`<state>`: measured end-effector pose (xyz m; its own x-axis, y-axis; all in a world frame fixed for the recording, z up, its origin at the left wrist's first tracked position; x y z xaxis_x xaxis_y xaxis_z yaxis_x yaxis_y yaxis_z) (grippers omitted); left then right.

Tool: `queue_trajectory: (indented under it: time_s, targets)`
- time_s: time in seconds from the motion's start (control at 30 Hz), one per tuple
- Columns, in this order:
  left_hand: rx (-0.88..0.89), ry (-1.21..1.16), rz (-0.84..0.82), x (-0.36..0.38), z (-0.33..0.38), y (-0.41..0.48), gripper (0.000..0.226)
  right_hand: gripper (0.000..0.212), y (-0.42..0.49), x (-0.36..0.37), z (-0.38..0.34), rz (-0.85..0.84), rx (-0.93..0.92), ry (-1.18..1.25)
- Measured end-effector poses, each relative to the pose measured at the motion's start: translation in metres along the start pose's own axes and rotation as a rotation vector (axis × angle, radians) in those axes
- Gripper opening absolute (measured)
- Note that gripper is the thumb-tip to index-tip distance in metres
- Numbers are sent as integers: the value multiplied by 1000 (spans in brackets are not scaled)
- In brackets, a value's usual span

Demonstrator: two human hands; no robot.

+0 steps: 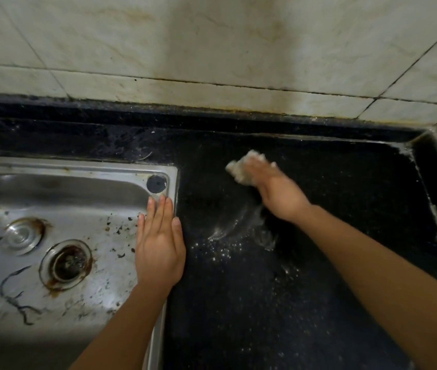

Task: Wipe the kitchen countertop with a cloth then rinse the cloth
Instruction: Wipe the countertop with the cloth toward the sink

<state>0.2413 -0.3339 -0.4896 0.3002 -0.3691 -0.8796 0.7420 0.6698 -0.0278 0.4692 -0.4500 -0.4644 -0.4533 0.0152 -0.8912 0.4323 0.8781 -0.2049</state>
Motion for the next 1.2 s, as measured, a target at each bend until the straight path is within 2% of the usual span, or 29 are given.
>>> queue_trajectory:
  time_s: [0.07,0.13,0.2,0.3,0.4,0.47,0.53,0.67,0.73,0.77,0.87,0.97,1.1,1.17,1.2]
  targets:
    - [1,3,4,0,0,0,56,54,6,-5,16,112,251,16]
    - [-2,6,-3,0,0,0,57,52,-4,10,-2,228,301,-8]
    - [1,11,-13,0,1,1,58,50,-30,37,-39,224,109,8]
    - [-1,21,-28,-1,2,1,60,50,-92,75,-79,32,-151,-35]
    - [-11,25,-34,-1,2,0,59,54,-128,80,-82,-151,-373,-78]
    - [-10,20,-41,-1,1,1,60,62,-121,67,-64,-205,-447,-162]
    - [-7,9,-48,0,0,1,60,61,-97,44,-37,-130,-320,-144]
    - [-9,-12,-53,-1,1,1,59,51,-59,12,11,81,148,-22]
    - [0,-19,-50,-1,1,0,59,49,-56,15,19,155,279,18]
    - [7,-20,-47,-1,1,0,59,47,-61,19,14,182,288,38]
    - [21,-11,-47,-1,1,0,60,48,-109,47,-17,186,145,30]
    - [28,14,-45,-2,2,-1,62,53,-185,82,-57,71,-10,-117]
    - [17,24,-61,-4,3,-12,58,62,-228,87,-60,-61,-153,-97]
    - [16,36,-101,-5,2,-29,60,62,-217,74,-43,-79,-152,-133]
    - [24,44,-127,-5,1,-40,61,62,-207,66,-32,-54,-90,-112]
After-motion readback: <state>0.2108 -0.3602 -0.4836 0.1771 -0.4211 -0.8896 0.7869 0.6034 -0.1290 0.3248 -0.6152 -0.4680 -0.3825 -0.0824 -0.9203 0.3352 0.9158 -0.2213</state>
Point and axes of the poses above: each hand's wrist, its own y-axis towards the middle knuckle, its own x-axis out of the palm, z = x × y, the point moved 4 cm from there along y, towards the middle knuckle, and after that the axes turned 7 degrees about -z, right-handed, at the moved point
